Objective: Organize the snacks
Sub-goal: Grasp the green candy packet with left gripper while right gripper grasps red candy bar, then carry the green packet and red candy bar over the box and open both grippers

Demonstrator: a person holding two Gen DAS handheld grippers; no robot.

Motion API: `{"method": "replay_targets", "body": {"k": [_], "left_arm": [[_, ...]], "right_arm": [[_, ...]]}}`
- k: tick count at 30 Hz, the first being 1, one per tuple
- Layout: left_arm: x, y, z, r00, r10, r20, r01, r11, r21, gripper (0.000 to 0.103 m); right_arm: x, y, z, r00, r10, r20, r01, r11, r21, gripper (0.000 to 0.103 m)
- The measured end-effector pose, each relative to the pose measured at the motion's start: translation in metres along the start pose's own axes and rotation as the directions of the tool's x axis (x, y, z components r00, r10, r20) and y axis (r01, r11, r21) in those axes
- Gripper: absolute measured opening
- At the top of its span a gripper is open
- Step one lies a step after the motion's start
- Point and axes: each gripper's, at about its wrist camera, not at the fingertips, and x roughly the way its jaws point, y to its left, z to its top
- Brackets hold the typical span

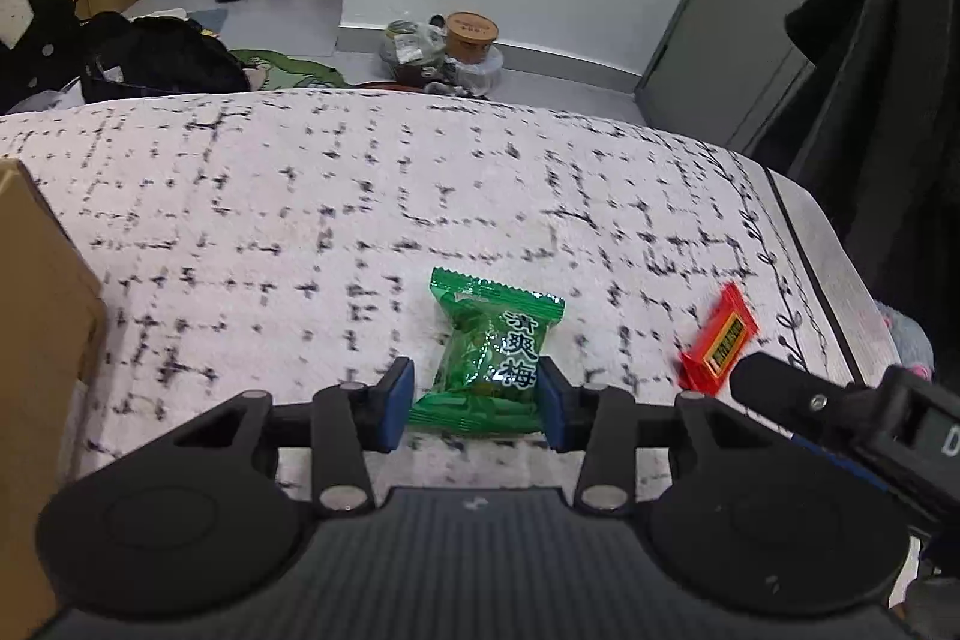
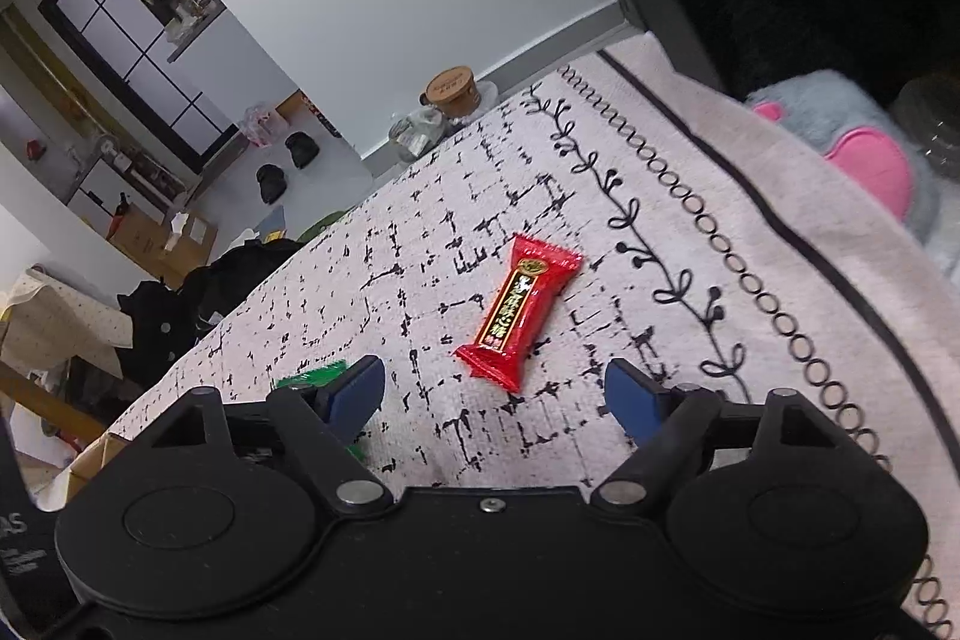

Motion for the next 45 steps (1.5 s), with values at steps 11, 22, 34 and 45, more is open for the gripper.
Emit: {"method": "replay_targets", "body": {"k": [11,22,34,45], "left_arm": [[-0.023,0.027,0.02,0.998,0.044,0.054,-0.043,0.999,-0.013,0.042],[-0.042,0.042,0.026,0.994,0.076,0.079,-0.074,0.997,-0.02,0.042],[-0.081,0.058,0.024,0.985,0.102,0.137,-0.098,0.994,-0.041,0.042],[-0.132,0.076,0.029,0.971,0.104,0.215,-0.094,0.994,-0.057,0.042]], "right_arm": [[0.037,0.011,0.009,0.997,-0.08,0.012,0.08,0.997,-0.003,0.077],[0.047,0.022,0.011,0.982,-0.191,0.009,0.191,0.974,-0.121,0.028],[0.011,0.026,-0.001,0.999,-0.038,0.039,0.042,0.994,-0.097,0.02],[-0.02,0.069,0.005,0.99,0.123,0.066,-0.113,0.984,-0.138,0.02]]}}
